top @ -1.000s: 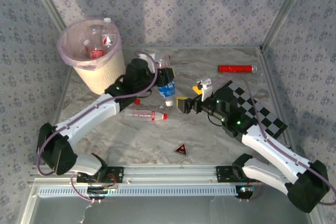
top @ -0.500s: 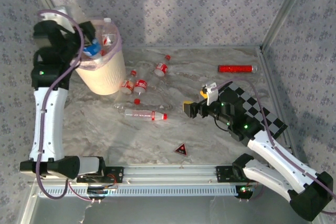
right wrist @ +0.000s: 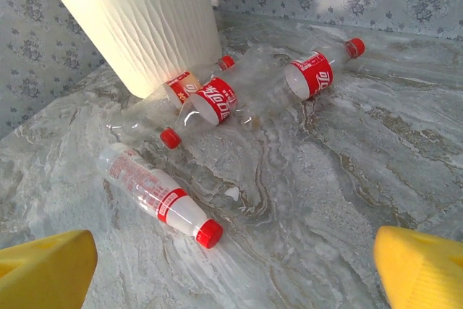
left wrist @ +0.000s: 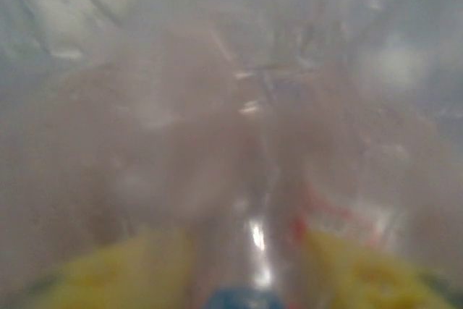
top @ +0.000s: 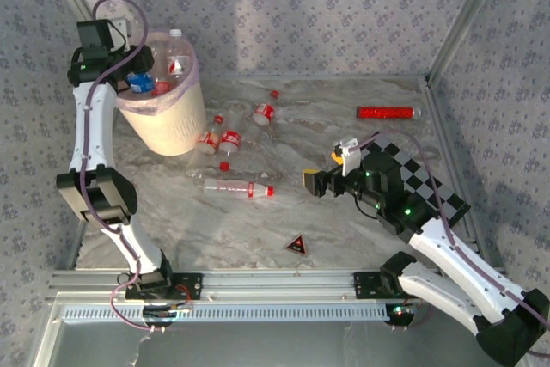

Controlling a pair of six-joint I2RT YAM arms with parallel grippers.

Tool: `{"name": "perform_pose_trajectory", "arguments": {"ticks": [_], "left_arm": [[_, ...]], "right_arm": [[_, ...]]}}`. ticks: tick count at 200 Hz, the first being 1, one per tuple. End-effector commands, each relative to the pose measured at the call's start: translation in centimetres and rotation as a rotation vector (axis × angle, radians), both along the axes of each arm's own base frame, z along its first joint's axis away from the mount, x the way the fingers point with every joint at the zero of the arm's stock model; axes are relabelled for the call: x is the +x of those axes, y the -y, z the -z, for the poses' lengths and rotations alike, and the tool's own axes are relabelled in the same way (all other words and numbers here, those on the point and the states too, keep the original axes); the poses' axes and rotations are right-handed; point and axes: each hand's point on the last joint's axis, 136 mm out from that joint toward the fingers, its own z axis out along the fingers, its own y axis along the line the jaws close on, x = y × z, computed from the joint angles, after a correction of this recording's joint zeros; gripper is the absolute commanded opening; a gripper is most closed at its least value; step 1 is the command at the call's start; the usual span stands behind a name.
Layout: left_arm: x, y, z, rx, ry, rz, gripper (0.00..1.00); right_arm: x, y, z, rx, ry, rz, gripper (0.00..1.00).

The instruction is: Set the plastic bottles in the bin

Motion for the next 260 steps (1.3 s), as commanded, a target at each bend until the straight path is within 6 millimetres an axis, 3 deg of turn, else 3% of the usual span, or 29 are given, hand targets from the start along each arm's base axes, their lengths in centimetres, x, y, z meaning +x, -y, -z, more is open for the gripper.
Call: {"name": "perform_pose_trajectory", "arguments": {"ticks": [1,26,33,41,73,128,148,155,189,228,260], "left_arm": [[-0.7,2.5,-2.4,0.024,0.067,0.113,0.25],[-0.7,4.2,0.0,0.020,0.013,0.174,0.38],[-0.7,4.7,-0.1,0.004,0.019,0.192,0.44],[-0.9,5.2,1.3,-0.013,-0.012,0.209,0.51],[-1.1,5.0,1.8,0.020,-0.035,0.176,0.71],[-2.9,4.2,-1.6,0.060,0.020,0.140,0.78],[-3.4,4.3,-2.3,0.062,0.028,0.141,0.78],[-3.6,4.3,-3.7,0.067,0.058,0.140,0.78],[-4.3,4.6,-4.8,0.051,0.076,0.146,0.78],[-6.2,4.8,-7.1,0.033,0.116,0.134,0.84],[-9.8,5.2,-9.8,-0.006,0.148,0.114,0.91]], "right_arm": [[-0.1,0.5,0.5,-0.028,0.001,0.012,1.00],[0.0,0.6,0.8,-0.034,-0.004,0.014,1.00],[0.0,0.5,0.8,-0.035,-0.004,0.014,1.00],[0.0,0.5,0.9,-0.037,-0.005,0.012,1.00],[0.1,0.5,1.1,-0.049,-0.012,0.010,1.00],[0.4,0.0,2.9,-0.119,-0.026,-0.026,1.00],[0.4,-0.8,3.6,-0.131,-0.056,-0.062,1.00],[0.4,-1.1,3.8,-0.137,-0.063,-0.073,1.00],[0.3,-2.7,4.4,-0.179,-0.055,-0.139,1.00],[-1.0,-6.3,6.2,-0.292,0.045,-0.433,1.00],[-1.6,-9.0,7.9,-0.406,0.104,-0.659,1.00]]}}
